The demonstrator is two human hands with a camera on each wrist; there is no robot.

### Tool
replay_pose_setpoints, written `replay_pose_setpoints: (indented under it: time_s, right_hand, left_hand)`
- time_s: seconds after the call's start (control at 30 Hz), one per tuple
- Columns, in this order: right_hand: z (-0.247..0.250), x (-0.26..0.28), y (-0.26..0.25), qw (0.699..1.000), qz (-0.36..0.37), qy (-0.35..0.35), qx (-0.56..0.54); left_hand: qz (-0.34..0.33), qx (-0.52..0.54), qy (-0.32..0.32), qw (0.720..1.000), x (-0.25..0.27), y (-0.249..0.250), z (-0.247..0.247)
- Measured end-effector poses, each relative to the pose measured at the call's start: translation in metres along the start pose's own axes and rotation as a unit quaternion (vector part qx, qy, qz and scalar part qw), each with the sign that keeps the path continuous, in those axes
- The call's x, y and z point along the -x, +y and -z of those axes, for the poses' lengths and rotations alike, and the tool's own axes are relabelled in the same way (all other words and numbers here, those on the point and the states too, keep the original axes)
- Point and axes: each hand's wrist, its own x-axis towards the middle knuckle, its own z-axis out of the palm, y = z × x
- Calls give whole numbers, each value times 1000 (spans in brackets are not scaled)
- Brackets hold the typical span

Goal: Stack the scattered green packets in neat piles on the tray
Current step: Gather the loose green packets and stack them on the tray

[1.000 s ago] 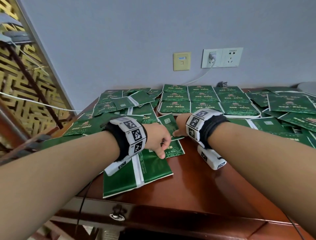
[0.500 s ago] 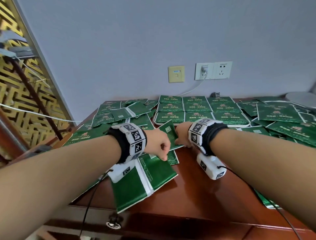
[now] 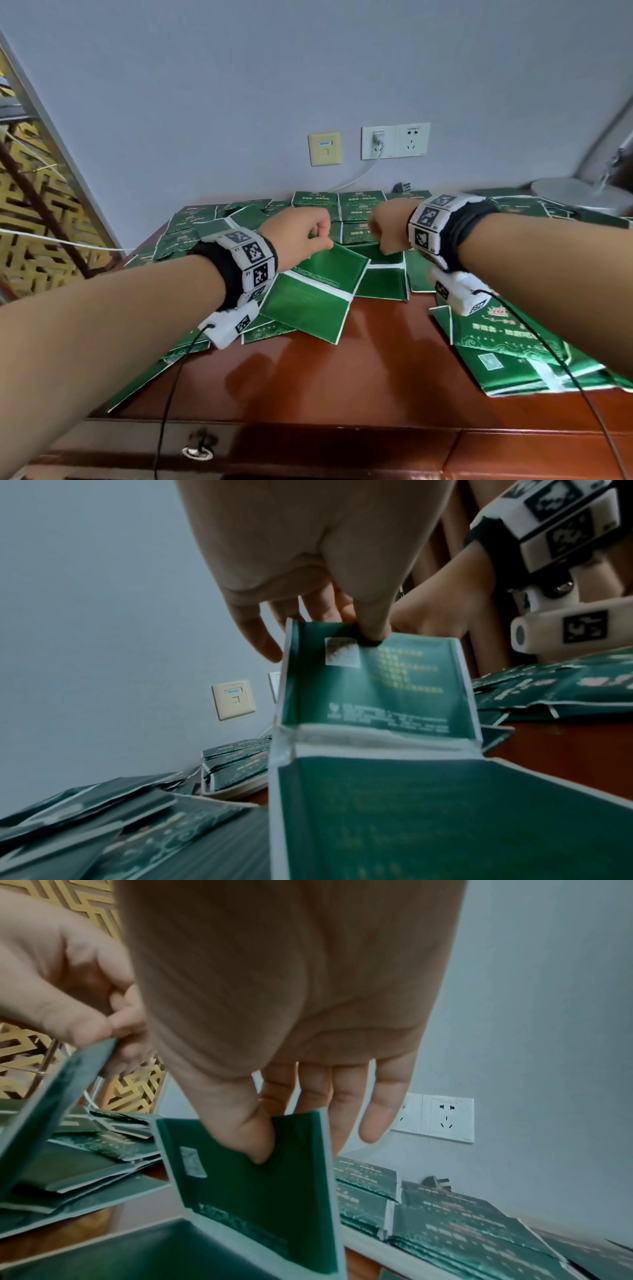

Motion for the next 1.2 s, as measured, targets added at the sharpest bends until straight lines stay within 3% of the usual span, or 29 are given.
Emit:
replay_pose_setpoints:
  time_s: [0.13,0.3,0.43,0.6,0.77,1.2]
  right_hand:
    - [5,2,-2,1000,19,-8,5]
    - [-6,6,-12,991,34,-123,36]
    - [-18,1,-19,996,15,-88,-5]
    - [-29,-11,-31,993,27,-113,15]
    - [-38,-9,-38,987,36,-143,61]
    - [-48,-1,-35,989,10,-142,-37]
  left_hand:
    - [8,-31,3,999,12,-4,-2]
    - [-4,13,-130,991,30,-5,-2]
    - [-12,-16,-194,981,36,-6,-5]
    - [-36,-122,-292,948,38,-7,-25]
    - [-27,-136,-298,944,37,-8,-32]
    - [26,-98,-272,957,40,-3,-35]
